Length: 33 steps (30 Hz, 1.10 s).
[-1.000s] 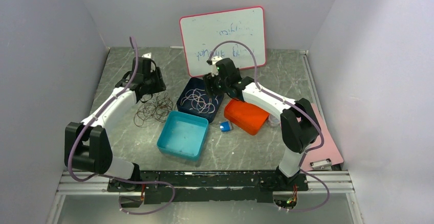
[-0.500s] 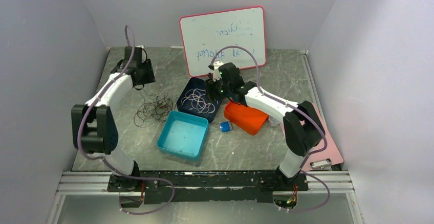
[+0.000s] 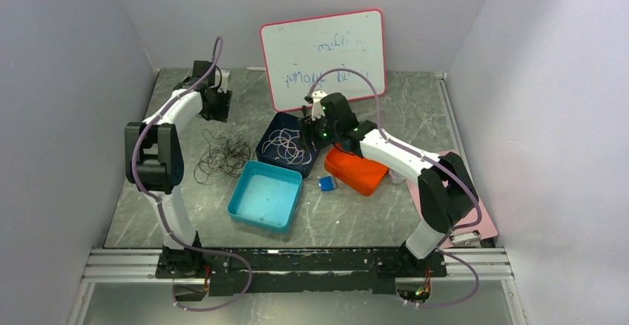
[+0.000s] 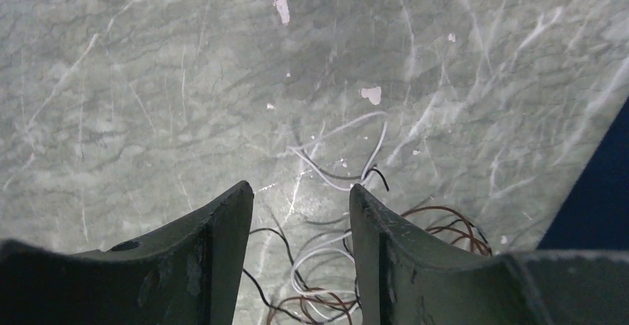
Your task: Untangle the cables
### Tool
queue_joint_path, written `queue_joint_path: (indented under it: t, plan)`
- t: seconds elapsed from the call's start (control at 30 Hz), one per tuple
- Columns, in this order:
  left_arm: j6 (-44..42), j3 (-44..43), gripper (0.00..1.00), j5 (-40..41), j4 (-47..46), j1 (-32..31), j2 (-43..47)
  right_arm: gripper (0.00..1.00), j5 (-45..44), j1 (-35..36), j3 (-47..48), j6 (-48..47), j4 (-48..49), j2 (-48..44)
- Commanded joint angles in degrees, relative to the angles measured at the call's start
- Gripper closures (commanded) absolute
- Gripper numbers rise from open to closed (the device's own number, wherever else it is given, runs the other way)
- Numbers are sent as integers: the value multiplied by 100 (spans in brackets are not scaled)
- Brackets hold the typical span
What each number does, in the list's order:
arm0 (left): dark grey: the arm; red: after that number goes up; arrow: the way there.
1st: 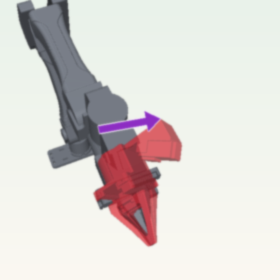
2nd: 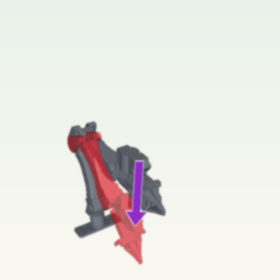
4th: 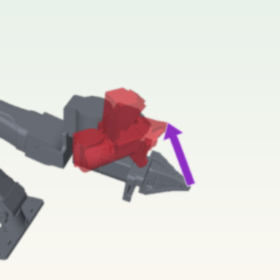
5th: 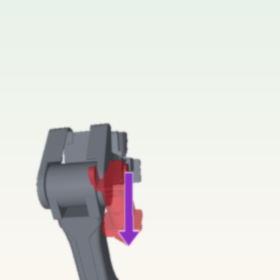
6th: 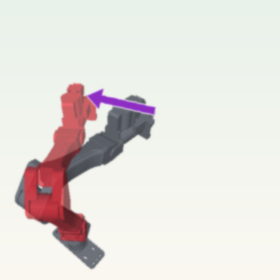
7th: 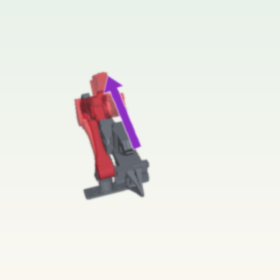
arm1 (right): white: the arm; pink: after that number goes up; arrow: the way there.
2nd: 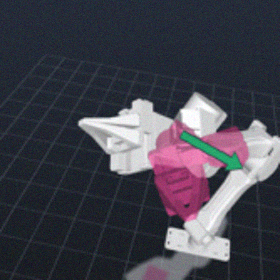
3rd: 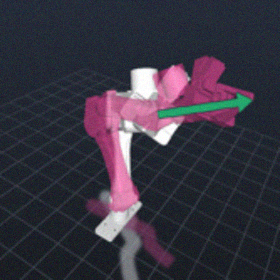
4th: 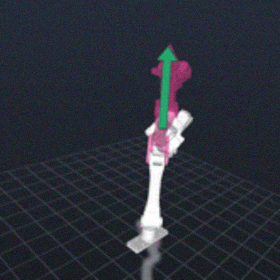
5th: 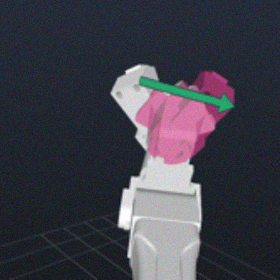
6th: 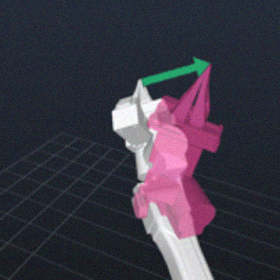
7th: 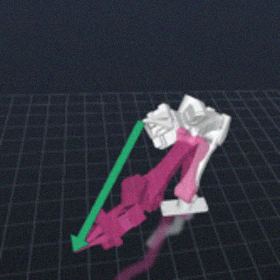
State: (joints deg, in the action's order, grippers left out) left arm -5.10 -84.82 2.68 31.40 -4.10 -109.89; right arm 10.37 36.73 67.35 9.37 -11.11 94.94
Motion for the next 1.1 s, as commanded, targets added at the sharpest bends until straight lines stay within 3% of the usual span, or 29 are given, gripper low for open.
queue_joint_path:
  t: [0.0,0.4,0.77,0.93,1.07]
  plan:
    - [-722,-465,43,-204,296,14,-319,38,48,-6,-68,-113,-169,-189]
    - [-1361,-1180,46,-249,364,70,-1158,38,94,-5,-101,-112,-197,-209]
    - [-1617,-1293,51,-531,77,126,-1473,38,97,-3,-74,-71,-225,-228]
    - [-1615,-1231,60,-624,-92,167,-1487,38,114,-1,-64,-49,-233,-244]
    - [-1558,-1215,78,-681,-108,203,-1522,38,128,9,-61,-40,-240,-247]
